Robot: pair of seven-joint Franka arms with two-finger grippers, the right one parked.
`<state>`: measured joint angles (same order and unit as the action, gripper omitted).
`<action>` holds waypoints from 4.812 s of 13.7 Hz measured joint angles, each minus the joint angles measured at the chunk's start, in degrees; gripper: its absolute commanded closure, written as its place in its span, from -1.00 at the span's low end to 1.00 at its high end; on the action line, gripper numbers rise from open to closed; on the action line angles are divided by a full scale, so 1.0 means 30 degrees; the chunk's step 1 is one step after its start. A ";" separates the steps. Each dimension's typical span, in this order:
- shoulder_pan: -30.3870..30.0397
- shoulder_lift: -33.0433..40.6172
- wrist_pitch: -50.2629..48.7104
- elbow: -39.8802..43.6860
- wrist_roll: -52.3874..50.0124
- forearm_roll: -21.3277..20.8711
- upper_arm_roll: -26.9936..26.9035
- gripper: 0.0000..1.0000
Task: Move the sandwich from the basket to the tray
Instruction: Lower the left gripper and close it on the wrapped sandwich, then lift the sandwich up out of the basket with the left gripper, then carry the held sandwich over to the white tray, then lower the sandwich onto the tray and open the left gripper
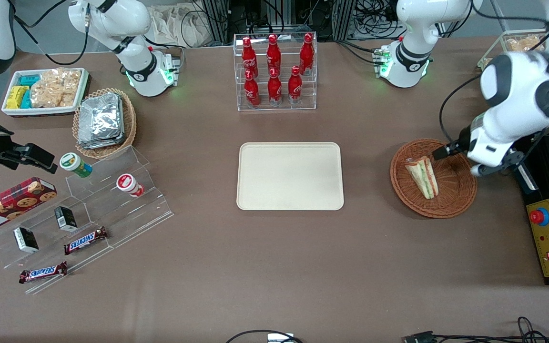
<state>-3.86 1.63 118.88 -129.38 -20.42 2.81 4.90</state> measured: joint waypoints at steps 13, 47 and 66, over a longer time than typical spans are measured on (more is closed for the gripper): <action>0.0454 -0.4908 0.5309 -0.0904 -0.0485 0.0000 0.0087 0.63; 0.1829 -0.4486 -0.7048 1.0355 -0.4129 -0.1575 0.9984 1.00; 0.2591 -1.0383 0.3947 0.4631 -1.0574 -0.8046 1.0016 -1.00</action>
<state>3.92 -29.52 130.72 -115.48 -52.15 -21.33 34.95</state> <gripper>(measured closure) 0.559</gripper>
